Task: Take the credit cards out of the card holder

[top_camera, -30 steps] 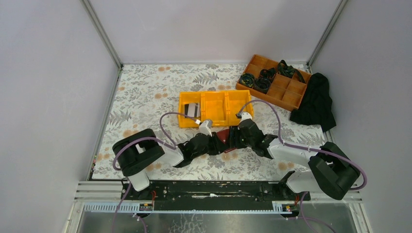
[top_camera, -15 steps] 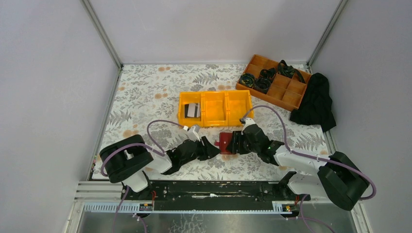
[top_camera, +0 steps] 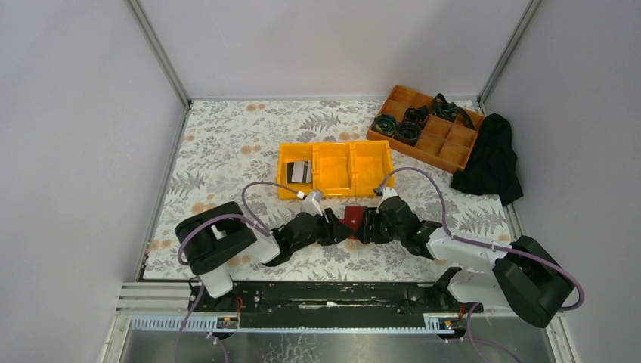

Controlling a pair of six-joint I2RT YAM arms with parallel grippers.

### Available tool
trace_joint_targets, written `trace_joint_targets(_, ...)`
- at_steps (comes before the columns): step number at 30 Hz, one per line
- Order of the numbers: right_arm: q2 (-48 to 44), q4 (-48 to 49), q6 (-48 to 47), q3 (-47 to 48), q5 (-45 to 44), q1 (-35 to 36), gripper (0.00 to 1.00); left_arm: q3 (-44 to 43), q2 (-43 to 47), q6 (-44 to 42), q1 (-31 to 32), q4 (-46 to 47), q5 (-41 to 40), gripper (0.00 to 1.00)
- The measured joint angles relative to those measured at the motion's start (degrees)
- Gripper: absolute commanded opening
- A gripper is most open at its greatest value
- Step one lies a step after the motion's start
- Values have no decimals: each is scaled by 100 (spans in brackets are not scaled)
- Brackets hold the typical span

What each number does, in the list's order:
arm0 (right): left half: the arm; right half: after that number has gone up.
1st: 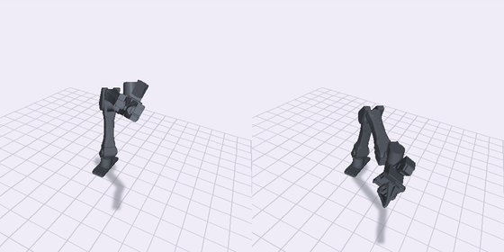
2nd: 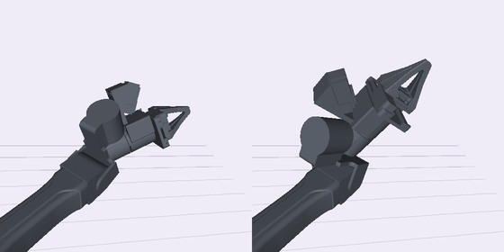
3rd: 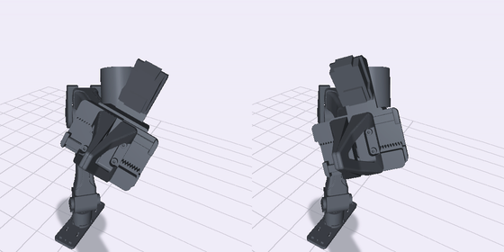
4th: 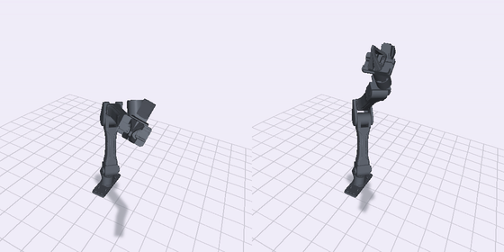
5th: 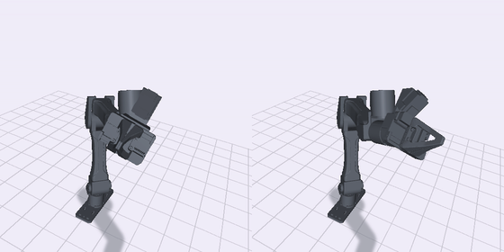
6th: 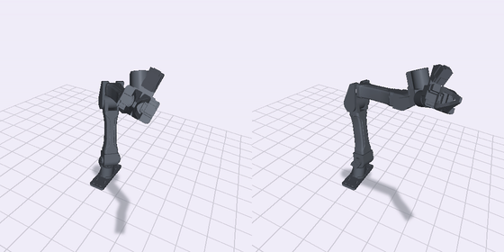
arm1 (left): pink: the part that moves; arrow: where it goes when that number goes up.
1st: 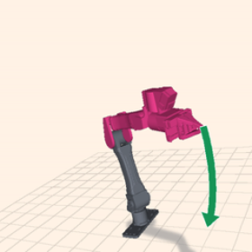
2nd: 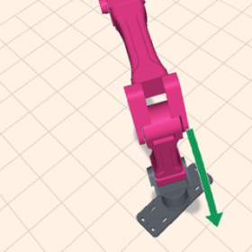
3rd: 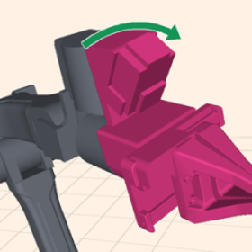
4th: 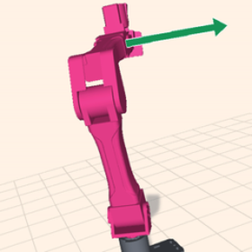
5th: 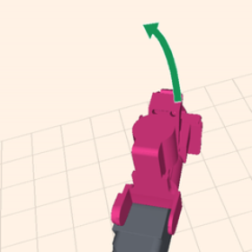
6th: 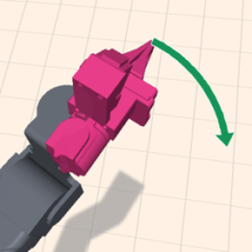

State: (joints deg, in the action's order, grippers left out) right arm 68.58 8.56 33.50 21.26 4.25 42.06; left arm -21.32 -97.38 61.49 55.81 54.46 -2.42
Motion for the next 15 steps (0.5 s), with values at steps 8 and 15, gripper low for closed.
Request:
trace_joint_targets(8, 7, 13, -2, 0, -26, 0, 59, -79, -297, -11, -11, 269, 118, 52)
trace_joint_targets(15, 46, 92, -2, 0, -17, 0, 59, -17, -245, -11, -11, 304, 116, 52)
